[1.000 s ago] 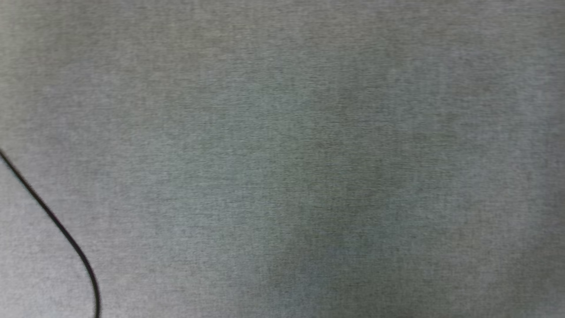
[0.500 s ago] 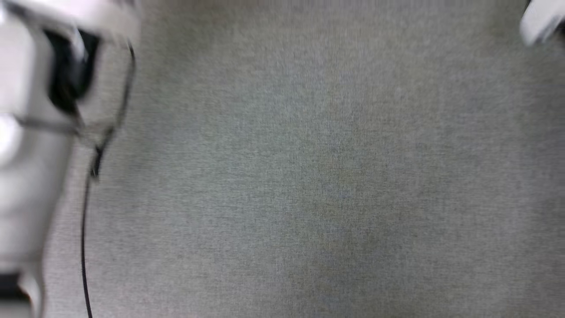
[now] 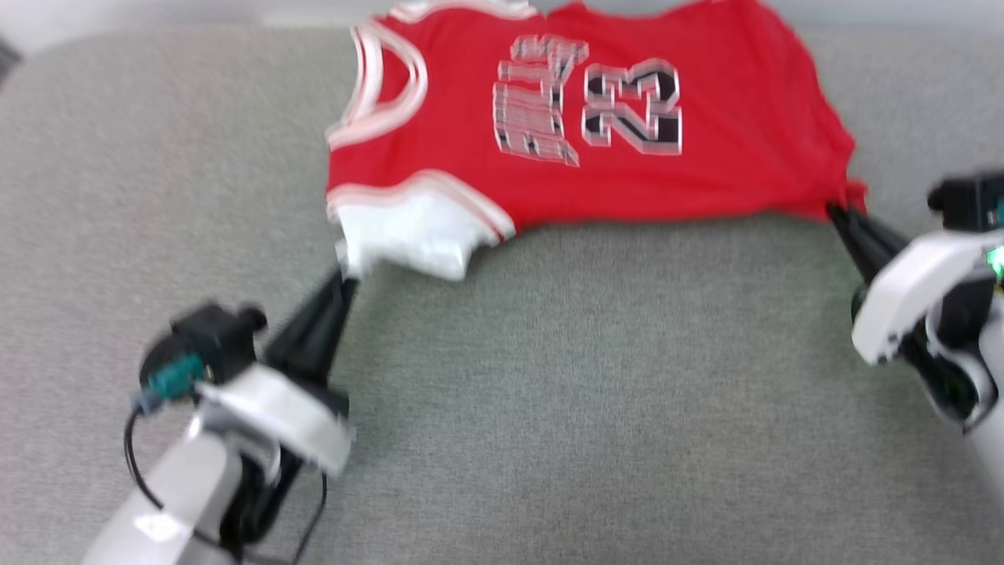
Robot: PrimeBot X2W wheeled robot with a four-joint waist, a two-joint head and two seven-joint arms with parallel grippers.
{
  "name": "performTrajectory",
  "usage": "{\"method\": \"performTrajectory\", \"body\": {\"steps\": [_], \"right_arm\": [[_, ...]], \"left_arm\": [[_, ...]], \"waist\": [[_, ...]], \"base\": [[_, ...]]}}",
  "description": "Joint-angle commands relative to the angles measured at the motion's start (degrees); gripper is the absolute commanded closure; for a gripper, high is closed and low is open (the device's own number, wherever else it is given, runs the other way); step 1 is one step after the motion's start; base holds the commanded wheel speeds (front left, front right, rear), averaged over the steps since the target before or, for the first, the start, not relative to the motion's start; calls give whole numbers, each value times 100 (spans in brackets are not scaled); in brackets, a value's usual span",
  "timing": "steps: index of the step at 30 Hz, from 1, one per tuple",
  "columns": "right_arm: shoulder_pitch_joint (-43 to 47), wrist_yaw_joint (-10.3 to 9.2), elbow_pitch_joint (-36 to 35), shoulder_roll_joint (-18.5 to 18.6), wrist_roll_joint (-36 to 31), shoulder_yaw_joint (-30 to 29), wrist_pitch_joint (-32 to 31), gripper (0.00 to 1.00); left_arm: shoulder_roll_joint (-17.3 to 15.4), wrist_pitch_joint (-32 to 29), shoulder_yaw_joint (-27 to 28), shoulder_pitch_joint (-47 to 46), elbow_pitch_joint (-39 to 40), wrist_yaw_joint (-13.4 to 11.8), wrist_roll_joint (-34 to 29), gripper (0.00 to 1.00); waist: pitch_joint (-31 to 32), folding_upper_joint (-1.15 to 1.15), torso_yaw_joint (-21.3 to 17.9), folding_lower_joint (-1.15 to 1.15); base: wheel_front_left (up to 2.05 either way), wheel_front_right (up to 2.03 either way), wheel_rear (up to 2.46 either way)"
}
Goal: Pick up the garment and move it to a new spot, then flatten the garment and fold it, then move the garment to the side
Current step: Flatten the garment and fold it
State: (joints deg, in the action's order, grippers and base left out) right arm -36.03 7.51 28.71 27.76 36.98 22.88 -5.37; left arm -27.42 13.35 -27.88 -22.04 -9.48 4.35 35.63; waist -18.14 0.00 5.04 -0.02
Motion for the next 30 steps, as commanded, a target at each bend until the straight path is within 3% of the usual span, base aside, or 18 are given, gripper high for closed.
{"method": "performTrajectory", "body": {"steps": [1,14,22,28,30], "right_arm": [[254,-4,-24,42,97,-54,30,100],[2511,-4,-911,146,785,-273,1,100],[3649,-4,-1602,214,940,-665,-259,100],[4329,-4,-2282,252,739,-989,-532,100],[4479,-4,-2481,188,652,-1085,-566,100]], "left_arm": [[-78,-85,-32,259,95,-47,83,100],[-914,-1393,-519,2289,1395,-112,784,100],[-1306,-1623,-465,3235,2077,-428,1171,100],[-1698,-1663,-540,3682,2419,-393,1110,100],[-1696,-1548,-469,3636,2459,-415,1077,100]], "waist": [[324,0,45,2],[1288,0,112,2],[1527,0,46,2],[1536,0,-8,2],[1510,0,-20,2]], "base": [[0,0,0],[0,0,0],[0,0,0],[0,0,0],[0,0,0]]}}
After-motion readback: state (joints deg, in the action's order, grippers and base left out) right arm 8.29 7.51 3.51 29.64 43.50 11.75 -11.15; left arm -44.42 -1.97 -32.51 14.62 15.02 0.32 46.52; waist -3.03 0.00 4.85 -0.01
